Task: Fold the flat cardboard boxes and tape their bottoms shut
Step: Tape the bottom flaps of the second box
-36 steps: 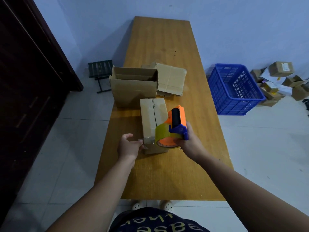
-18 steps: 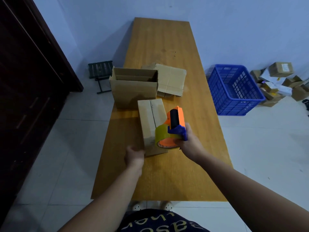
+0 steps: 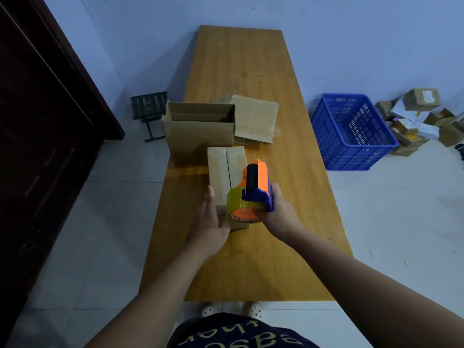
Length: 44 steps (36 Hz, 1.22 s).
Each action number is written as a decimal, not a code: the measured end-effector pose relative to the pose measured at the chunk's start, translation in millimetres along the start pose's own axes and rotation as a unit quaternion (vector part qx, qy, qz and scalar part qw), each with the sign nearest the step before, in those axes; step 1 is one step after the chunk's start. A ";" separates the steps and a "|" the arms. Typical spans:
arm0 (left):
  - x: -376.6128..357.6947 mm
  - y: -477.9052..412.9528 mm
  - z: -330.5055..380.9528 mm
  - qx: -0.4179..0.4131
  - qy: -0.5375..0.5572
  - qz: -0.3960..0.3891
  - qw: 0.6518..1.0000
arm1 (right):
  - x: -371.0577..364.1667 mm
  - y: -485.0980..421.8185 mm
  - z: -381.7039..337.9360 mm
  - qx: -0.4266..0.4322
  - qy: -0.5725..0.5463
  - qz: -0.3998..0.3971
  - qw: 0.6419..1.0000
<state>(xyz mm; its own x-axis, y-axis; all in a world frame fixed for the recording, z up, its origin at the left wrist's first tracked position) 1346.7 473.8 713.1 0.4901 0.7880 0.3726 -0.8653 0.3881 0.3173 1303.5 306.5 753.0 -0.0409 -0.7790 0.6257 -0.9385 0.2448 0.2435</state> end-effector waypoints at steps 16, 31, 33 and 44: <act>-11.4 -9.5 -2.1 -0.044 -0.258 -0.014 0.965 | 21.1 -13.0 -13.9 0.078 0.192 -0.019 0.978; -12.8 -9.7 -10.9 -0.048 -0.409 -0.032 0.911 | 33.2 -14.5 -28.5 0.133 0.354 -0.047 0.925; -11.4 -9.4 -8.9 -0.038 -0.383 -0.038 0.922 | 40.1 -16.3 -25.9 0.139 0.380 -0.039 0.914; -12.4 -7.4 -5.6 -0.022 -0.371 -0.031 0.928 | 54.3 -19.1 12.4 0.100 0.366 -0.036 0.925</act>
<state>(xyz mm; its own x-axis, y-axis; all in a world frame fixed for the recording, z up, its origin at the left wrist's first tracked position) 1346.4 463.8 701.3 0.4631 0.2245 0.8574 -0.8284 0.4537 0.3286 1314.9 252.4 773.1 0.1987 -0.1727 0.9647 -0.9773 0.0394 0.2083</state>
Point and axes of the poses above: each hand's wrist, its own y-axis away from the middle knuckle, its own x-axis out of the back of the hand, z = x × y, the point moved 3 cm from there along -y, towards the middle knuckle, and after that the axes turned 12 degrees about y, right-handed, at the moved point
